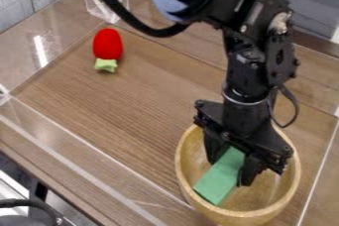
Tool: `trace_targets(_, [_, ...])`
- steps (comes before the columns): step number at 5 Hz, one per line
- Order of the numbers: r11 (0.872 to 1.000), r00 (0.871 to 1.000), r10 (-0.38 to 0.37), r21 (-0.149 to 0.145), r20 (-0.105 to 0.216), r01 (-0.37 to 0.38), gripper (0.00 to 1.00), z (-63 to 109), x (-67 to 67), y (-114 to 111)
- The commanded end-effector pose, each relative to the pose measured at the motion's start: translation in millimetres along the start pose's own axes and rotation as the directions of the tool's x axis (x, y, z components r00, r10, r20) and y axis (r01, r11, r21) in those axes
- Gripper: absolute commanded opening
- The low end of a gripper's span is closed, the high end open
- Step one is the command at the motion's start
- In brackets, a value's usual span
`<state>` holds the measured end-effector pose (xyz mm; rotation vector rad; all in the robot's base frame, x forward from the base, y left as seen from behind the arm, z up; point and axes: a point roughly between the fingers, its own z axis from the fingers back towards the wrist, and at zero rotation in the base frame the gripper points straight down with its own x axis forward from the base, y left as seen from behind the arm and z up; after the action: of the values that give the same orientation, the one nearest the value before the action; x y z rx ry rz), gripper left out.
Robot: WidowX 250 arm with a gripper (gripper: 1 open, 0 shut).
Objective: Put the green block in the brown bowl
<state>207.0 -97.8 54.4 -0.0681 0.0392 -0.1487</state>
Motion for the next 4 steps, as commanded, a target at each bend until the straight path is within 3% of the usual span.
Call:
trace_targets(1, [1.0, 1.0, -0.006, -0.001, 0.018, 0.006, 0.0, 7.3, 6.5, 2.1])
trace_targets(4, [1.0, 1.0, 0.026, 0.006, 0.016, -0.026, 0.0, 13.2, 5.6, 4.7])
